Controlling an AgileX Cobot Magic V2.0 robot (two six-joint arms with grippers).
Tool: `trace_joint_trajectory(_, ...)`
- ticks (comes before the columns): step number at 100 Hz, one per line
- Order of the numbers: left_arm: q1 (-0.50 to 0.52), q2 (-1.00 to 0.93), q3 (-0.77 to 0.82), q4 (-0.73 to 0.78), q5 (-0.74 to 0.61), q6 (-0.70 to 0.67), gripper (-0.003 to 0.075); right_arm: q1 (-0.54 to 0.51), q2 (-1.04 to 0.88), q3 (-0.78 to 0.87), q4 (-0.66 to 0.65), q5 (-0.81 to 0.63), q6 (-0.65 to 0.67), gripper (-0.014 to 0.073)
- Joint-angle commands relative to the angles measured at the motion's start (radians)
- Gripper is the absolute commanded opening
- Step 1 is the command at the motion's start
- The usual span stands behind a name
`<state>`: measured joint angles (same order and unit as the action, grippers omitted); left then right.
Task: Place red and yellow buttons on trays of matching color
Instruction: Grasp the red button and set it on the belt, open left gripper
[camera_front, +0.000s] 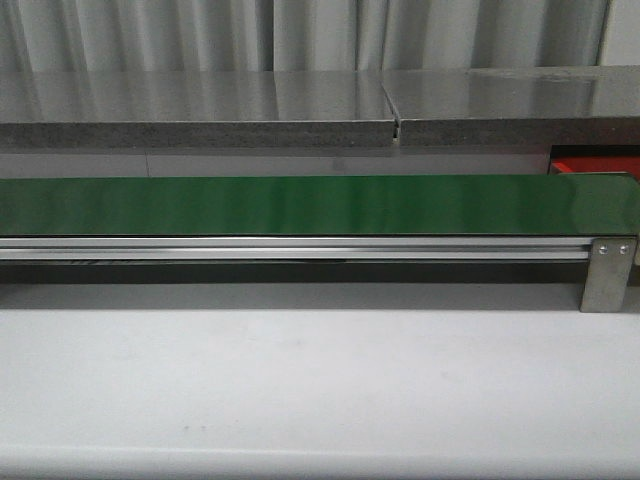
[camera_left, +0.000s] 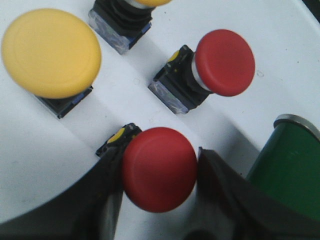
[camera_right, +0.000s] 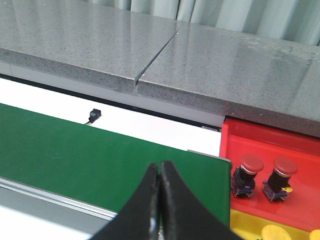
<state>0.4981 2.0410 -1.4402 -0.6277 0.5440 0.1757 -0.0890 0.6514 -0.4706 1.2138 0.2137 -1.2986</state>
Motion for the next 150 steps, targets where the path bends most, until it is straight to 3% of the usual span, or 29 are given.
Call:
trace_joint_trajectory(1,-0.005,-0.074,-0.029,-0.013,0.021,-0.004,0.0022,0.0,-0.006,-0.024,0.014,-0.02,-0.006,-0.0118)
trace_joint_trajectory(17,-0.005,-0.149,-0.029,-0.013,0.041,-0.004,-0.0013,-0.001,-0.006,-0.024,0.014,-0.02,-0.006,-0.0118)
trace_joint_trajectory(56,-0.023,-0.365,-0.029,-0.081,0.101,-0.009,-0.0013,-0.001,-0.006,-0.024,0.014,-0.02,-0.006,-0.0118)
trace_joint_trajectory(101,-0.146,-0.329,-0.023,-0.07,0.14,-0.009,-0.0013,-0.001,-0.006,-0.024,0.014,-0.02,-0.006,-0.0118)
trace_joint_trajectory(150,-0.161,-0.265,0.036,-0.076,0.123,-0.009,-0.0012,-0.001,-0.006,-0.024,0.014,-0.02,-0.006,-0.0118)
